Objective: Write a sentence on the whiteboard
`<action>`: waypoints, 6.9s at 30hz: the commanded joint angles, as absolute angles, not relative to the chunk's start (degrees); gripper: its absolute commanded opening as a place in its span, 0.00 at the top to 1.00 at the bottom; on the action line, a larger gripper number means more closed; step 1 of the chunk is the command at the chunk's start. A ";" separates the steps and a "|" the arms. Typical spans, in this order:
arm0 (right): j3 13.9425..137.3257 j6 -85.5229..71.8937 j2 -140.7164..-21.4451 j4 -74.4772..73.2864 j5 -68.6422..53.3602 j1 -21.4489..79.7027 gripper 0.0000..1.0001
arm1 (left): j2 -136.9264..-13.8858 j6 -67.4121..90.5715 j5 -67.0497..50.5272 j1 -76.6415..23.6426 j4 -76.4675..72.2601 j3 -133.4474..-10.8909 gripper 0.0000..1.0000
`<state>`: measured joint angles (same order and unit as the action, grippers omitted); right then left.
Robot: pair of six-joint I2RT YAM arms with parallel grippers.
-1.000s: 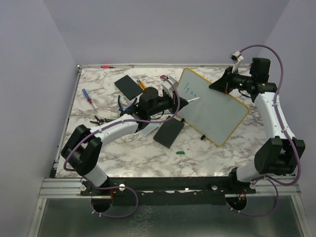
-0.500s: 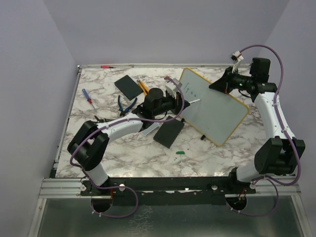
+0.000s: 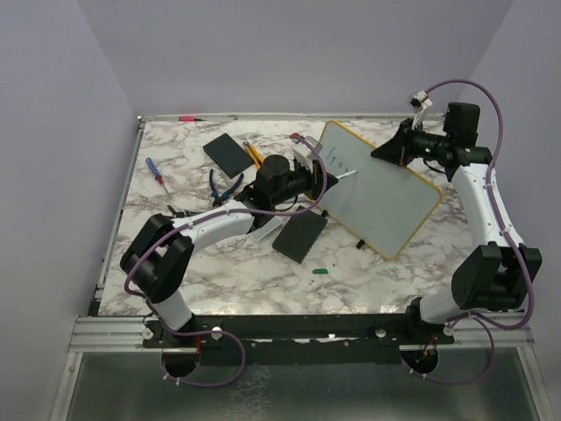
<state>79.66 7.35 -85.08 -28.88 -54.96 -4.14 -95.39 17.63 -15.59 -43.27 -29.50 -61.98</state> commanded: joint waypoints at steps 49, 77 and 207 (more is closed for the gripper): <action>78.75 8.00 -86.00 -34.36 -57.26 -3.43 0.99 | -94.97 18.81 -13.62 -44.72 -31.91 -59.73 1.00; 78.75 7.95 -86.04 -34.31 -57.36 -3.43 0.99 | -96.86 18.67 -12.30 -44.61 -33.13 -66.41 1.00; 78.40 7.65 -85.14 -34.02 -56.67 -3.43 0.99 | -98.61 17.60 -12.17 -49.53 -30.07 -64.23 1.00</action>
